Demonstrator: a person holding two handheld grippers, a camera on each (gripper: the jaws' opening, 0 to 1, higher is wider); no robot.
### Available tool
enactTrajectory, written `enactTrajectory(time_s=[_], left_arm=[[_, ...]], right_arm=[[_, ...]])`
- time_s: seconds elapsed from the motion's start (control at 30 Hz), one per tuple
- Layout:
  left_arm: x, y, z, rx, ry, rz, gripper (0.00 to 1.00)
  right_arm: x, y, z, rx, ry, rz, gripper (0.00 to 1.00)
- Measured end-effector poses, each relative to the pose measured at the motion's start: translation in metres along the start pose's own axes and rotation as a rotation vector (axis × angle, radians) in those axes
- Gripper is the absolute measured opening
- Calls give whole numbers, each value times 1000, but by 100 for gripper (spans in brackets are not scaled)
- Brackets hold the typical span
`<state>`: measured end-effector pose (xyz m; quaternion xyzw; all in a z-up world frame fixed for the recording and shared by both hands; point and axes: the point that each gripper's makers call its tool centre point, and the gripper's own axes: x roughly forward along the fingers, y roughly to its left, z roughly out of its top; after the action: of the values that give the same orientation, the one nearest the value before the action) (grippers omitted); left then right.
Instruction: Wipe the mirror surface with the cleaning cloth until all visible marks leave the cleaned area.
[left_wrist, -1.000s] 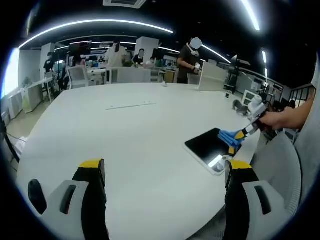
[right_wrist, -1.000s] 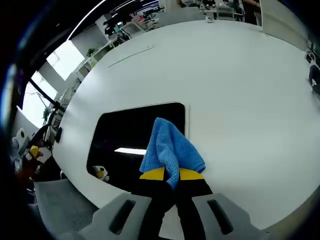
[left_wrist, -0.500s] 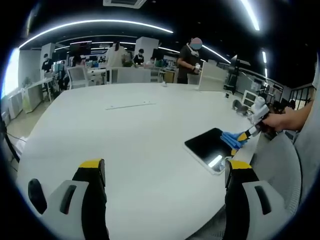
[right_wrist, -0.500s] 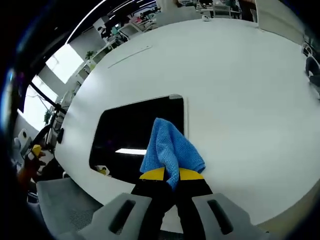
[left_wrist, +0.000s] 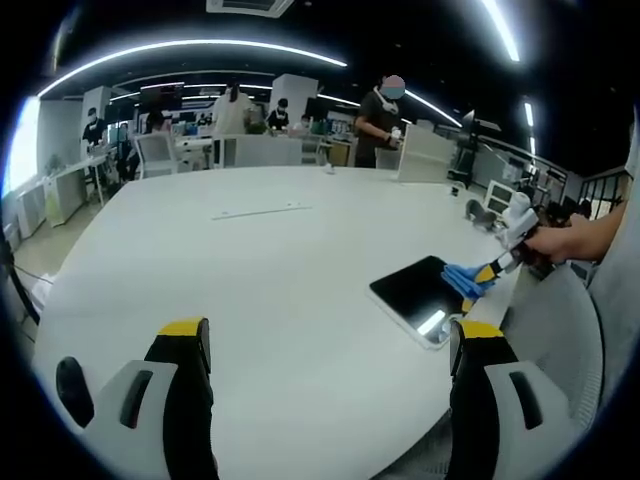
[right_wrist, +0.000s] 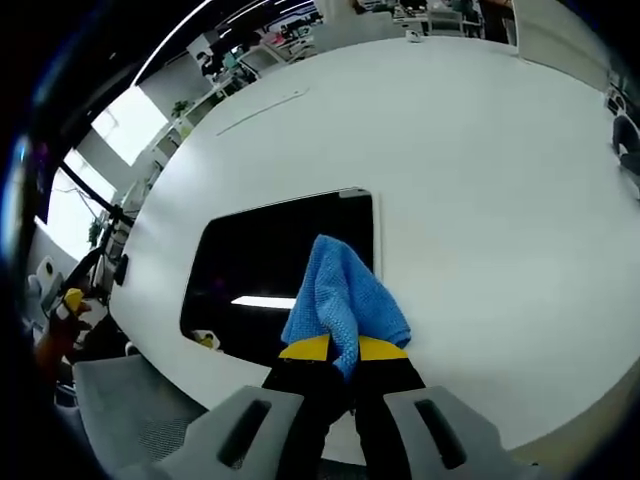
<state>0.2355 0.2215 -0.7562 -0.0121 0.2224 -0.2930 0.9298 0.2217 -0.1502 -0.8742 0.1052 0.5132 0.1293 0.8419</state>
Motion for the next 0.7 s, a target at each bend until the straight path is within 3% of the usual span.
enactTrajectory(time_s=[0.7], left_arm=[[-1, 1, -3, -7, -1, -6, 99]], right_arm=[[18, 37, 2, -23, 19, 32, 2]])
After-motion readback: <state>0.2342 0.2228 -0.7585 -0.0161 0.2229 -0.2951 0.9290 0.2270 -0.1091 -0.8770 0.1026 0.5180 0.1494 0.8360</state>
